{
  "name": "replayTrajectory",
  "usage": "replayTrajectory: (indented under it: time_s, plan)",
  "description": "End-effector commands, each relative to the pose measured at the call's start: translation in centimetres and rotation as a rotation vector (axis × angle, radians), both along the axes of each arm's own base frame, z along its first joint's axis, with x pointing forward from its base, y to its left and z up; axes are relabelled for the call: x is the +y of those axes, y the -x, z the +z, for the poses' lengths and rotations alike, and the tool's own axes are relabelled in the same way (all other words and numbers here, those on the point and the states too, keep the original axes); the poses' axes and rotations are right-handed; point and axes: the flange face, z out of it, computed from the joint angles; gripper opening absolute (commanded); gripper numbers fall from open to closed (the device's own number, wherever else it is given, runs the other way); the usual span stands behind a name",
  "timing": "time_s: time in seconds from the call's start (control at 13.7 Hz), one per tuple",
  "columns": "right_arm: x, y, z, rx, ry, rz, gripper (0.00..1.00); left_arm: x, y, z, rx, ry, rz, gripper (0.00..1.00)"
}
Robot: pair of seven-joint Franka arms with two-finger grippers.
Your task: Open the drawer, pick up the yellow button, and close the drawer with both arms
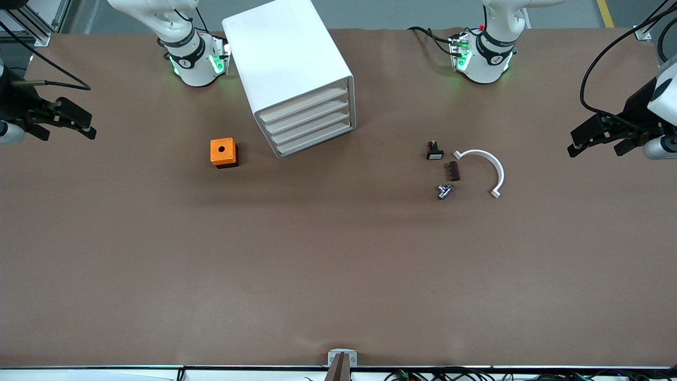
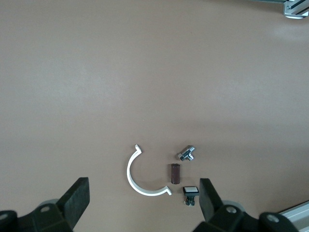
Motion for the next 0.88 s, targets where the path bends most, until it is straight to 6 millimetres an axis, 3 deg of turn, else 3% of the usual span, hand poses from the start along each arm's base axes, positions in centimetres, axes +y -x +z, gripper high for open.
replayTrajectory:
  time_s: [0.0, 0.59, 0.8]
  plan:
    - [0.2, 0.8, 0.3, -0.010, 0.007, -0.014, 1.00, 0.3, -0.2, 0.1, 0.005, -0.030, -0.012, 1.00]
    - [0.2, 0.8, 0.4, -0.011, 0.007, -0.014, 1.00, 0.1, -0.7, -0.8, 0.026, -0.036, -0.014, 1.00]
    - [0.2, 0.8, 0.3, -0.010, 0.007, -0.012, 1.00, -0.9, -0.1, -0.7, 0.060, 0.045, 0.003, 1.00]
